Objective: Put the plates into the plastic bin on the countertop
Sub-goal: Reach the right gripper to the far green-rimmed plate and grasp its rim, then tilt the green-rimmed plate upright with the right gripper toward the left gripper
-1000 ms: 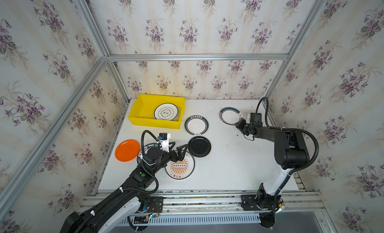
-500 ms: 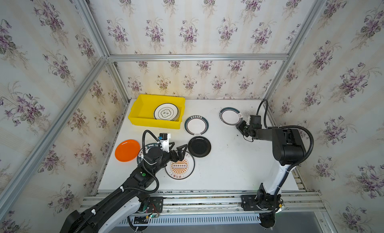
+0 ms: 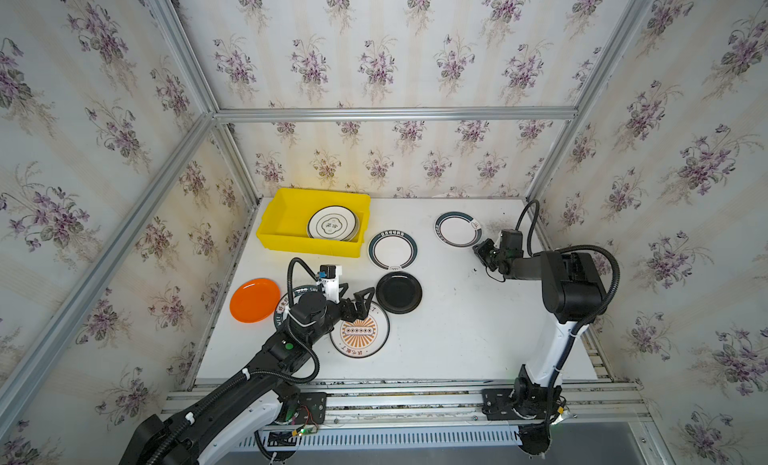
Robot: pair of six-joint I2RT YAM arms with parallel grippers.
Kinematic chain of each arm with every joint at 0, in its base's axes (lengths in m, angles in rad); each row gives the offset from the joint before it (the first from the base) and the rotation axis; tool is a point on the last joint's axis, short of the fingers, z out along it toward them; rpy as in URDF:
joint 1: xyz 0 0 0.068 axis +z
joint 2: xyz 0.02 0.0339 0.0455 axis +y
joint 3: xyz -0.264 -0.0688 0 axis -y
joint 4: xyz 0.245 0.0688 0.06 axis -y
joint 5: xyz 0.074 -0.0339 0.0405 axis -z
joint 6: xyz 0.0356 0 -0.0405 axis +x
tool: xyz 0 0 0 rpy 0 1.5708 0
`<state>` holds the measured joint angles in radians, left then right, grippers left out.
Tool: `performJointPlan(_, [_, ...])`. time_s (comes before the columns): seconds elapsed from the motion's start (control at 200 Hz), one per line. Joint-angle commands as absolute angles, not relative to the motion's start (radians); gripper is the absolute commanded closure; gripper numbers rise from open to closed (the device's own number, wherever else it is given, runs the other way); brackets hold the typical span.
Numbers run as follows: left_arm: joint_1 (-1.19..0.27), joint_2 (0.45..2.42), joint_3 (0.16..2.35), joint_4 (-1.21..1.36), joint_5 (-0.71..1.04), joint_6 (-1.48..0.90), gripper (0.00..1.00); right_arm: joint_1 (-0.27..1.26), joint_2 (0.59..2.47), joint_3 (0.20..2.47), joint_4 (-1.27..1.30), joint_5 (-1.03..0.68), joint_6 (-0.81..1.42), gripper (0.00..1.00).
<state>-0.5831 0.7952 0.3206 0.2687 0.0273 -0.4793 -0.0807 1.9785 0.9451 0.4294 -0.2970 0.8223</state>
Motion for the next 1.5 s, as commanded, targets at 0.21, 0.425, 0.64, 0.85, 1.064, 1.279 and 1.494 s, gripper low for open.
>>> performJointPlan(0.21, [-0.584,0.832,0.341,0.283,0.027,-0.477,0.00,-0.084,1.950,0.891,0.520,-0.261,0.820,0.69])
performJointPlan(0.425, [-0.583,0.852,0.348,0.282,0.032,-0.477,0.00,-0.084,1.994,0.936,0.541,-0.304,0.826,0.64])
performJointPlan(0.64, [-0.582,0.853,0.348,0.281,0.028,-0.473,0.00,-0.084,2.014,0.981,0.497,-0.266,0.805,0.61])
performJointPlan(0.85, [-0.582,0.866,0.351,0.281,0.026,-0.476,0.00,-0.083,2.040,1.059,0.373,-0.221,0.775,0.61])
performJointPlan(1.064, [-0.581,0.880,0.357,0.274,0.026,-0.476,0.00,-0.083,2.064,1.100,0.333,-0.214,0.782,0.63])
performJointPlan(1.279, [-0.580,0.885,0.357,0.269,0.020,-0.479,0.00,-0.078,2.090,1.156,0.260,-0.195,0.788,0.69])
performJointPlan(1.494, [-0.580,0.914,0.366,0.267,0.023,-0.480,0.00,-0.074,2.120,1.225,0.191,-0.190,0.779,0.74])
